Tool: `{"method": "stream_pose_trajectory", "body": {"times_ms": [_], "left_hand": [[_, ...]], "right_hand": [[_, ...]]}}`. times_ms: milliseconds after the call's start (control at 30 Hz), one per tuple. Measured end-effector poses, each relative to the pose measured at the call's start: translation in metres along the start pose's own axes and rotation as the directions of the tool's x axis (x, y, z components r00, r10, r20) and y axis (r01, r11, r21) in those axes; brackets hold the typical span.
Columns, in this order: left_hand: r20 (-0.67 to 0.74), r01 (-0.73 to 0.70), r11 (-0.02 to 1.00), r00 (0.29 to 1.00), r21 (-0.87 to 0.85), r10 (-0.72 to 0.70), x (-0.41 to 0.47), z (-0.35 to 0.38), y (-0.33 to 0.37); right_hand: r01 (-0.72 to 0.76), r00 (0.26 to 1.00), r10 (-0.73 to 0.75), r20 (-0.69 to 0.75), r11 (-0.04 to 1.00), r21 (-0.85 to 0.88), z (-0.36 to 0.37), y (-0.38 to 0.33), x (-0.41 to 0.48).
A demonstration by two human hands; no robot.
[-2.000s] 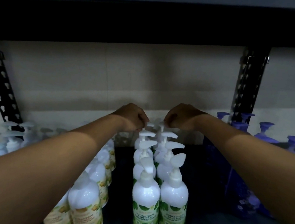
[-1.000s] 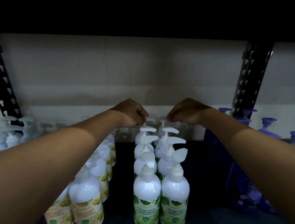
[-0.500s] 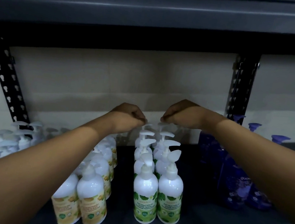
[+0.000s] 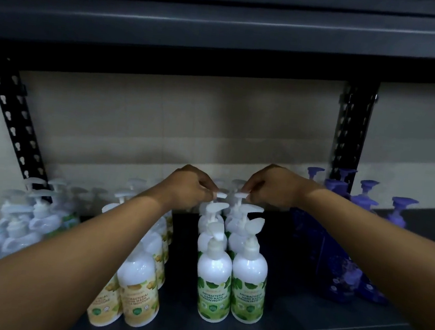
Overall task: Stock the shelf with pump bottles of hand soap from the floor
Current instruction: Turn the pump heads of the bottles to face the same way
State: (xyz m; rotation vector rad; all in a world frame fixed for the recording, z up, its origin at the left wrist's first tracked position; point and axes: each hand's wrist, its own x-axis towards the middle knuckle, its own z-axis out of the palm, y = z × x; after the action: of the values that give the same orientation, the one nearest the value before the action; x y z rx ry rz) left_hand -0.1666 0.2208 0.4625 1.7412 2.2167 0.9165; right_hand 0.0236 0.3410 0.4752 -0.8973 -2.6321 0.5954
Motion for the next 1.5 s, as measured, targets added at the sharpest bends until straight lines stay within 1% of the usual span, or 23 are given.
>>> {"method": "stream_pose_trajectory", "body": {"times_ms": [200,333,533,767,967,1233,1333,1433,1500], "left_hand": [[-0.042,0.023,1.000,0.999,0.002,-0.023,0.002,0.005,0.001],[-0.039,0.033,0.999,0.999,-0.030,-0.034,-0.001,0.005,0.004],[-0.041,0.045,0.999,0.998,-0.009,-0.045,0.000,0.006,0.004],[-0.048,0.049,0.998,0.998,-0.037,-0.051,0.003,0.006,0.004],[-0.046,0.053,0.998,0.997,-0.045,-0.055,0.003,0.006,0.002],[-0.046,0.053,0.998,0.998,-0.027,-0.054,0.003,0.006,0.001],[-0.033,0.054,0.998,0.998,-0.044,-0.056,0.002,0.005,0.002],[-0.018,0.053,0.996,0.998,-0.069,-0.055,-0.003,0.002,0.003],[-0.036,0.056,0.995,0.998,-0.082,-0.059,-0.005,-0.003,0.004]], "right_hand": [[0.014,1.000,-0.014,-0.020,1.000,-0.006,0.003,0.004,0.003],[0.019,1.000,-0.019,-0.015,1.000,-0.011,0.001,0.005,0.006],[-0.005,1.000,0.005,-0.007,1.000,0.015,0.000,0.006,0.010],[-0.005,1.000,0.006,-0.010,1.000,0.030,0.001,0.008,0.014],[-0.019,1.000,0.020,-0.010,0.997,0.076,0.002,0.010,0.013],[-0.033,0.999,0.034,-0.010,0.995,0.090,0.003,0.011,0.012],[-0.034,0.999,0.035,-0.002,0.986,0.161,0.001,0.010,0.009],[-0.031,0.997,0.048,-0.055,0.957,0.287,-0.009,0.009,0.003],[-0.027,0.993,0.064,-0.095,0.939,0.344,-0.018,0.007,-0.003]]}}
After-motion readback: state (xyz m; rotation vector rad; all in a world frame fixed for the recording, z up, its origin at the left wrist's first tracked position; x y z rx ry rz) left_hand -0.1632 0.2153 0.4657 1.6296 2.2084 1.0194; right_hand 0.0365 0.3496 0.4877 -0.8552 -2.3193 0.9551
